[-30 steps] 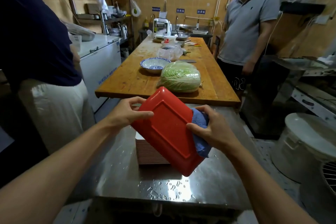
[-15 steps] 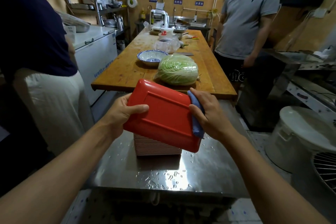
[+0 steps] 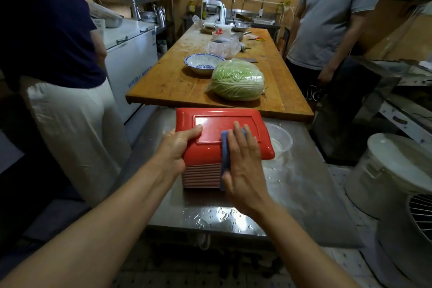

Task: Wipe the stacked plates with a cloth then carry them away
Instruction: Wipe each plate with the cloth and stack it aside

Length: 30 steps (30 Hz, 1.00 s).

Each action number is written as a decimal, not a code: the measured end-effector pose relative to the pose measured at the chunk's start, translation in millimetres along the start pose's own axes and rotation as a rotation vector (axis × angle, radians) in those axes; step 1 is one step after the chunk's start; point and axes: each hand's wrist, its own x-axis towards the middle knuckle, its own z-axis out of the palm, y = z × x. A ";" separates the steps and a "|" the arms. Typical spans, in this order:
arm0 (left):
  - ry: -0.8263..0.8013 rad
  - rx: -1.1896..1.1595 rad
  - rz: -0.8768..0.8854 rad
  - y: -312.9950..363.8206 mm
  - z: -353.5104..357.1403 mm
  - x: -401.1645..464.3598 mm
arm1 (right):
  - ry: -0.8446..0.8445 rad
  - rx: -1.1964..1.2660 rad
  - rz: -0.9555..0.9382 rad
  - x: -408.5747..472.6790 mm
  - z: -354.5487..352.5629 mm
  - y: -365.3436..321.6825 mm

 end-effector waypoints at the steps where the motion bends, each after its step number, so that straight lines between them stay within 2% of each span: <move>1: 0.010 -0.011 0.008 -1.9 2.2 -1.2 | 0.014 0.058 0.004 4.5 7.0 -9.7; 4: 0.074 -0.036 0.076 -2.5 0.8 -2.2 | 0.064 0.235 -0.011 15.6 24.4 -32.9; 8: 0.126 -0.050 0.102 0.3 -13.0 -4.1 | 0.003 0.312 -0.097 21.4 33.8 -46.9; 11: 0.096 -0.059 0.139 -1.9 -24.7 -5.8 | -0.015 0.313 -0.065 35.1 30.9 -46.5; 16: 0.095 -0.030 0.131 -2.1 -43.5 -6.1 | -0.079 0.163 -0.039 65.0 31.3 -36.5; 20: 0.121 -0.071 0.118 2.4 -64.6 -3.5 | 0.043 0.208 0.120 61.9 32.3 -8.8; 26: 0.168 -0.108 0.088 1.5 -80.8 -1.3 | 0.118 0.353 0.358 42.8 45.6 6.6; 30: 0.197 -0.153 0.049 9.1 -91.9 -1.0 | 0.110 0.342 0.271 23.5 60.3 -5.2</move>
